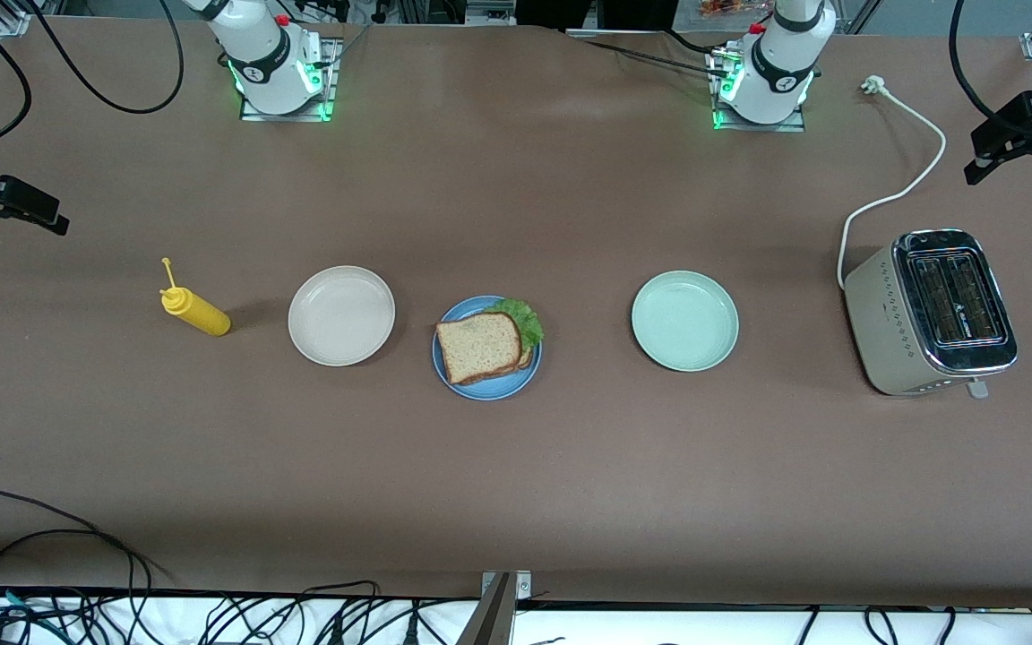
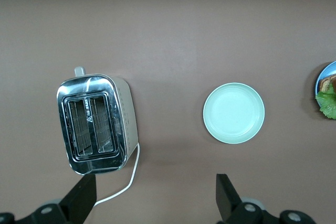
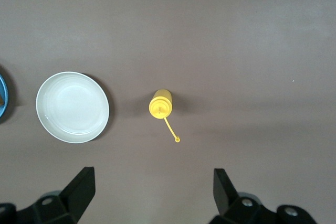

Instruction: Make sandwich in blue plate with both arms

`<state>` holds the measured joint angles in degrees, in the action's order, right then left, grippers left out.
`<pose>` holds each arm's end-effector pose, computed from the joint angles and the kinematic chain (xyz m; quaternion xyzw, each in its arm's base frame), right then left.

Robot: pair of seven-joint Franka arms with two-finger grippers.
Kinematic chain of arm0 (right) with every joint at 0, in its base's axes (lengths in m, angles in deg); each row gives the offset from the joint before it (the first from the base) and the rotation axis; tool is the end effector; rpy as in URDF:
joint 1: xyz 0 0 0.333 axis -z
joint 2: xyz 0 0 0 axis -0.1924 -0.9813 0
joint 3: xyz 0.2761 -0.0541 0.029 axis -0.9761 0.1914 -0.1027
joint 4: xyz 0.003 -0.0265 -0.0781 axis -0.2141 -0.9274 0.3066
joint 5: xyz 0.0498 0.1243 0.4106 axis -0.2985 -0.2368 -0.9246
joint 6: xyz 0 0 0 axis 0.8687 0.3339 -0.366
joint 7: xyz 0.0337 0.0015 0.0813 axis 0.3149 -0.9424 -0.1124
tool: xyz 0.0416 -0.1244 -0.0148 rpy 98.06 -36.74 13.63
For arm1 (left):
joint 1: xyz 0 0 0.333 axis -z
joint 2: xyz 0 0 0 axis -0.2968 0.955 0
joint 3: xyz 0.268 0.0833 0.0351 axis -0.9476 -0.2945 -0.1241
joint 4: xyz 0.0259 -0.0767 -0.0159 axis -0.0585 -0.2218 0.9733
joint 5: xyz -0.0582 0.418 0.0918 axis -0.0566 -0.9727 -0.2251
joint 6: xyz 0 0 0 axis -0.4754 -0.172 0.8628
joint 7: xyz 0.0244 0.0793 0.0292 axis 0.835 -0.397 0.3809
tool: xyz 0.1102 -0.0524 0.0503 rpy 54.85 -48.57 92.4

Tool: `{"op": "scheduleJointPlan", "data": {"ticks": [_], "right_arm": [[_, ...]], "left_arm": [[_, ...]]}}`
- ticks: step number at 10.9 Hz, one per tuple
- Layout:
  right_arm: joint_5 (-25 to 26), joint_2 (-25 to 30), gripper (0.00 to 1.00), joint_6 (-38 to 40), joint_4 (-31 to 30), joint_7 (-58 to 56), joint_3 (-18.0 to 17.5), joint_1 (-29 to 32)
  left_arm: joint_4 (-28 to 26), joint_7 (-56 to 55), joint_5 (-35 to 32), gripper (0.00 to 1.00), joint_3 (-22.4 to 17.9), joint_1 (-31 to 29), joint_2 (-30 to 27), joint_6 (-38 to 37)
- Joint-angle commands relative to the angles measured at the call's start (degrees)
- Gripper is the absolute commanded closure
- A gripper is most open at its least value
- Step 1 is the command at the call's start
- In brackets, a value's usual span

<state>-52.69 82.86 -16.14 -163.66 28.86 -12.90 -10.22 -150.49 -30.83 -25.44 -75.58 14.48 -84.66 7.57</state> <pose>0.5979 -0.0613 0.5251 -0.9994 0.0298 0.0190 0.0015 0.5715 -0.0039 0.6431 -0.9995 0.0232 -0.0227 0.0044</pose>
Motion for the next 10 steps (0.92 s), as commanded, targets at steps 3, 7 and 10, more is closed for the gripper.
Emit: {"op": "scheduleJointPlan", "data": {"ticks": [3, 7, 10], "right_arm": [[0.12, -0.51, 0.0, 0.47, 1.31, -0.55, -0.13, 0.18], [0.04, -1.39, 0.0, -0.15, 1.31, -0.64, -0.21, 0.09], [-0.05, -1.39, 0.0, -0.15, 1.31, -0.64, -0.22, 0.09]], "left_arm": [[-2.37, -1.32, -1.84, 0.0, 0.66, -0.64, -0.32, -0.29], [-7.04, -1.5, -1.83, 0.0, 0.74, -0.64, -1.29, 4.29], [-6.34, -1.5, -1.83, 0.0, 0.83, -0.64, -0.94, 2.88]]}}
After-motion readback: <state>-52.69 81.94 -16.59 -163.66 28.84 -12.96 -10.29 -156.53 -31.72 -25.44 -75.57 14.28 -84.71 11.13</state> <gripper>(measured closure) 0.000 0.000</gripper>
